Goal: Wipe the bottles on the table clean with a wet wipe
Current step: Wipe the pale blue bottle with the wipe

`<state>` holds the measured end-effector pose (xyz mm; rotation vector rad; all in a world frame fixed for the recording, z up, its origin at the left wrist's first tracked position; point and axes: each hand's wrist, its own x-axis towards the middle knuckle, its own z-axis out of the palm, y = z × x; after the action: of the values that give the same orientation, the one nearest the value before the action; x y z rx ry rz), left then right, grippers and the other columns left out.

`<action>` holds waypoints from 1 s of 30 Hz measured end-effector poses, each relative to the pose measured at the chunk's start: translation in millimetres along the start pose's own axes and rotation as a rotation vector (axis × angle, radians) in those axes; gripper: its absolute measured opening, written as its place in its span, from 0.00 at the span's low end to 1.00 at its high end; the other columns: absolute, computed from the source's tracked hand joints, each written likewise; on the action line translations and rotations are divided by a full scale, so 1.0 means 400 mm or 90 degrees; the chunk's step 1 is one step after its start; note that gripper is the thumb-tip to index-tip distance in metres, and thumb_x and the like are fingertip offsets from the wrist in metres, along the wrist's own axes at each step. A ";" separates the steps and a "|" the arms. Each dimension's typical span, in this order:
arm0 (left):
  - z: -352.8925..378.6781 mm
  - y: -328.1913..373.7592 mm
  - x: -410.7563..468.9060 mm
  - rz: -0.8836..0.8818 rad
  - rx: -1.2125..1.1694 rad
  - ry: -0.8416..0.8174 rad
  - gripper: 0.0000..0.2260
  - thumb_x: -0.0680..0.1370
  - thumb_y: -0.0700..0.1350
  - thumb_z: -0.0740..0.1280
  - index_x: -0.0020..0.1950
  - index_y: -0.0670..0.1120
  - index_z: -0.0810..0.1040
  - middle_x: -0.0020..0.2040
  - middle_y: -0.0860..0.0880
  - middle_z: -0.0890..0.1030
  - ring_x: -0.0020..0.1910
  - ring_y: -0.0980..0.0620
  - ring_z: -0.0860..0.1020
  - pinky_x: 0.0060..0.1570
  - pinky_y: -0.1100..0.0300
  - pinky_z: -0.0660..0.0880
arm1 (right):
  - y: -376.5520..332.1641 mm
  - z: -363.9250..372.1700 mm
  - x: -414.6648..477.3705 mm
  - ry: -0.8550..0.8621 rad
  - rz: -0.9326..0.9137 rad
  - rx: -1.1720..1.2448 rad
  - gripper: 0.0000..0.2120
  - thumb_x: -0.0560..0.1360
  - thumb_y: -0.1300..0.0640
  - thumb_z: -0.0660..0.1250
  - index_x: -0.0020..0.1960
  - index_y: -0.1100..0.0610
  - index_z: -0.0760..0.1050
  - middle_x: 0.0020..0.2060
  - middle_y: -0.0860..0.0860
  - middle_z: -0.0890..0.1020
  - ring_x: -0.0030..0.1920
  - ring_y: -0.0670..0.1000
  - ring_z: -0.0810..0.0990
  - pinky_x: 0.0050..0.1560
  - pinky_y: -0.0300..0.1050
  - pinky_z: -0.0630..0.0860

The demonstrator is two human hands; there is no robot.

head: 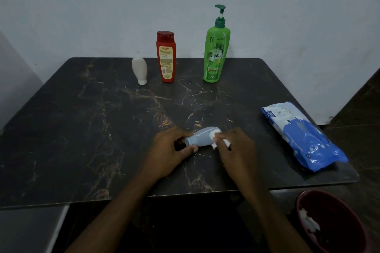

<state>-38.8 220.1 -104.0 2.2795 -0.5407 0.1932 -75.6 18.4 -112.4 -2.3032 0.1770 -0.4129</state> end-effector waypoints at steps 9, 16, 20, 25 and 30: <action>0.004 -0.001 0.000 0.003 0.004 -0.004 0.17 0.72 0.51 0.78 0.60 0.51 0.83 0.51 0.58 0.82 0.49 0.61 0.79 0.50 0.63 0.76 | -0.062 0.037 -0.052 0.032 -0.134 0.014 0.07 0.77 0.59 0.69 0.54 0.56 0.82 0.50 0.47 0.78 0.47 0.40 0.75 0.49 0.28 0.71; -0.001 -0.002 -0.002 0.002 -0.001 -0.010 0.17 0.72 0.51 0.78 0.60 0.51 0.83 0.51 0.58 0.82 0.49 0.60 0.79 0.50 0.61 0.77 | 0.005 -0.013 -0.001 0.001 -0.033 -0.003 0.07 0.78 0.53 0.68 0.54 0.48 0.81 0.49 0.44 0.77 0.47 0.40 0.75 0.44 0.29 0.70; 0.001 0.000 -0.006 0.005 -0.014 -0.012 0.17 0.72 0.50 0.79 0.59 0.52 0.82 0.51 0.59 0.82 0.49 0.61 0.79 0.49 0.65 0.76 | 0.034 -0.038 0.026 0.025 0.019 0.020 0.06 0.77 0.56 0.69 0.53 0.53 0.82 0.47 0.45 0.80 0.48 0.42 0.78 0.45 0.23 0.67; 0.005 0.000 -0.007 0.013 0.004 -0.018 0.16 0.71 0.49 0.80 0.56 0.53 0.81 0.52 0.60 0.80 0.51 0.63 0.78 0.49 0.70 0.74 | -0.042 0.021 -0.046 0.055 -0.064 0.040 0.06 0.77 0.58 0.69 0.53 0.53 0.82 0.49 0.46 0.79 0.48 0.40 0.76 0.51 0.28 0.71; 0.007 0.004 -0.013 0.022 0.004 -0.025 0.16 0.70 0.46 0.80 0.53 0.52 0.78 0.51 0.60 0.80 0.50 0.61 0.78 0.48 0.71 0.73 | -0.047 0.036 -0.066 0.041 -0.140 0.077 0.08 0.76 0.59 0.70 0.53 0.54 0.83 0.50 0.45 0.80 0.51 0.40 0.78 0.54 0.29 0.72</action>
<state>-44.3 218.8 -106.2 2.2850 -0.6003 0.1671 -95.4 47.9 -114.4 -2.1989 -0.0692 -0.5938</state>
